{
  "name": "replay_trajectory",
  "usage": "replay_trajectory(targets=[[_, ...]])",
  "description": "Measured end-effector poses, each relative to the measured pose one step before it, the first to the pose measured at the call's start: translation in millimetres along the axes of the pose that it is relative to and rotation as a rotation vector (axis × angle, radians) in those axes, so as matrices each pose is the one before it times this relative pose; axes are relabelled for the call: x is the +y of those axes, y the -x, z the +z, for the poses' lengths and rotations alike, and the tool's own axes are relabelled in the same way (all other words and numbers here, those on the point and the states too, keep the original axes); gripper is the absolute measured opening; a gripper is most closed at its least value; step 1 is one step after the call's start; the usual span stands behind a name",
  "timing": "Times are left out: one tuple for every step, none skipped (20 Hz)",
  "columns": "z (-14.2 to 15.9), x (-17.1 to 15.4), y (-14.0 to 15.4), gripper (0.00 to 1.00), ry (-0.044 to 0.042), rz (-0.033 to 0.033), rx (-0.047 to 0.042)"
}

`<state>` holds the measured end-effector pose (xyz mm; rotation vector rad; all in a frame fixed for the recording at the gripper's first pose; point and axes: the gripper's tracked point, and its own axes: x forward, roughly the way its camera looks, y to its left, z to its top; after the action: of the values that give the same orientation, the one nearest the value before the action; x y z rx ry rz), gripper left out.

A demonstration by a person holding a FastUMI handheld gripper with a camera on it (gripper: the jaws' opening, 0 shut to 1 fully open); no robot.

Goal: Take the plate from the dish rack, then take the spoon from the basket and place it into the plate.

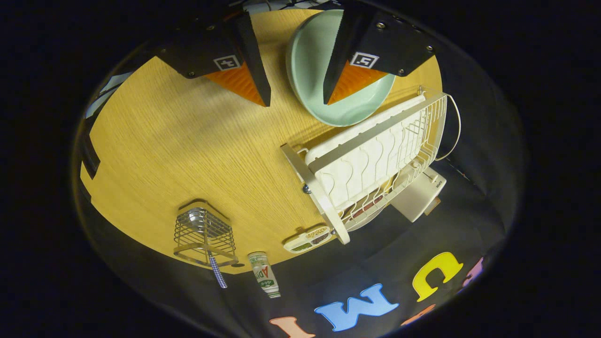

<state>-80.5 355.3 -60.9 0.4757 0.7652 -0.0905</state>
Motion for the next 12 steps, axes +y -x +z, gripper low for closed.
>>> replay_trajectory(targets=[[3.49, -1.96, 1.53, 0.7, 0.00279, -0.01017, -0.01018], [3.7, -2.64, 0.9, 0.7, 0.00517, -0.0126, -0.00944], [4.58, -3.41, 2.22, 0.7, 0.00657, -0.01722, -0.0128], [6.65, -4.39, 2.7, 0.7, 0.0068, -0.0222, -0.01619], [6.9, -5.46, 2.68, 0.7, 0.00405, -0.02599, -0.02336], [8.7, -4.76, 2.29, 0.7, -0.00226, -0.02119, -0.02102], [7.75, -3.95, 1.64, 0.7, -0.00596, -0.01825, -0.02014], [9.09, -4.04, 1.74, 0.7, -0.00595, -0.01724, -0.01899], [8.7, -3.92, 1.39, 0.7, -0.00635, -0.01398, -0.01765], [9.99, -3.52, 1.3, 0.7, -0.00578, -0.01251, -0.01533], [9.71, -2.11, 1.02, 0.7, -0.00368, -0.0065, -0.0174], [10.64, -2.75, 0.36, 0.7, 0.00316, -0.01348, -0.01777]])
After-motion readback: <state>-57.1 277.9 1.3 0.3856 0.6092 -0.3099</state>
